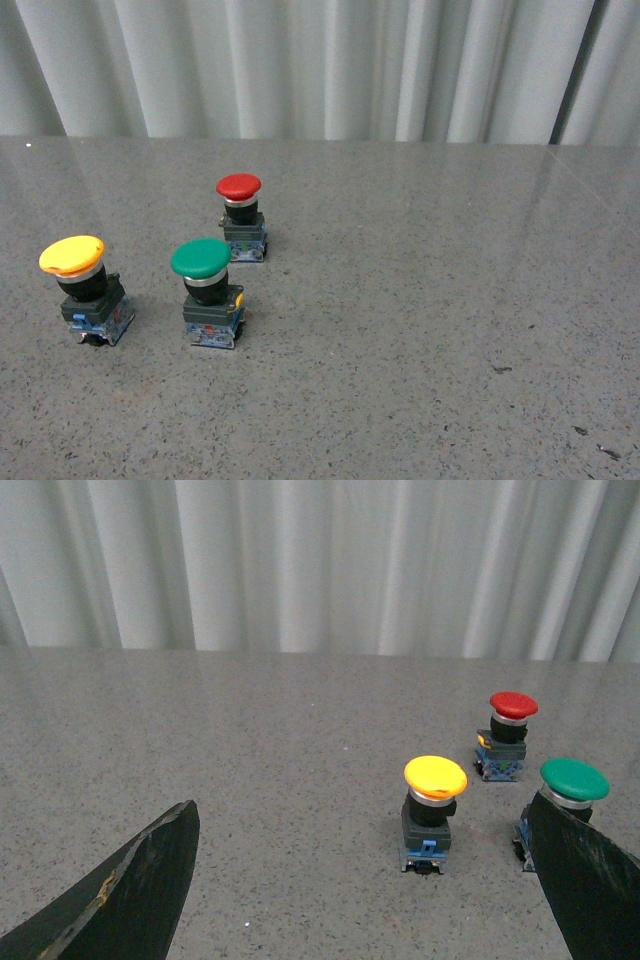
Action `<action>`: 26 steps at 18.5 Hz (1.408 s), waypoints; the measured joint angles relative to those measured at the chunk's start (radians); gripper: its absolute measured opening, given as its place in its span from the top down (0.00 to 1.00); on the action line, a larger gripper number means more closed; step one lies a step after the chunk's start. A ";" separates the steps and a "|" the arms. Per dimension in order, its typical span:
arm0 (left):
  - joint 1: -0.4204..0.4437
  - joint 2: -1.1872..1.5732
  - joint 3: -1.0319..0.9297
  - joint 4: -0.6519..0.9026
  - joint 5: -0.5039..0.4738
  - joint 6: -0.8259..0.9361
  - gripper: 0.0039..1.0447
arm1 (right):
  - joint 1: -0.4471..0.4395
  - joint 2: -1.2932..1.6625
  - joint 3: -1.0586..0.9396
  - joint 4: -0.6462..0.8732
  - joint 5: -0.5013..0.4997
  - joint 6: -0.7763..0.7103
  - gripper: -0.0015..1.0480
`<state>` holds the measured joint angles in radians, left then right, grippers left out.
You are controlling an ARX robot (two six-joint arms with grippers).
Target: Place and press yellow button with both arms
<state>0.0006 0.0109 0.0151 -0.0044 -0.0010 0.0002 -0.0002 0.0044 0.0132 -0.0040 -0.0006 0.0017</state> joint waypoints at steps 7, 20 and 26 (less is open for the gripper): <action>-0.108 0.770 0.380 0.210 -0.321 -0.043 0.06 | 0.000 0.000 0.000 0.000 0.000 0.000 0.06; -0.232 1.391 0.608 0.239 -0.143 -0.073 0.06 | 0.000 0.000 0.000 0.000 0.000 0.001 0.06; -0.255 1.439 0.589 0.272 -0.156 -0.071 0.17 | 0.000 0.000 0.000 0.000 0.000 0.000 0.06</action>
<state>-0.2546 1.4498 0.6041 0.2680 -0.1574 -0.0708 -0.0002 0.0044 0.0132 -0.0044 -0.0006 0.0021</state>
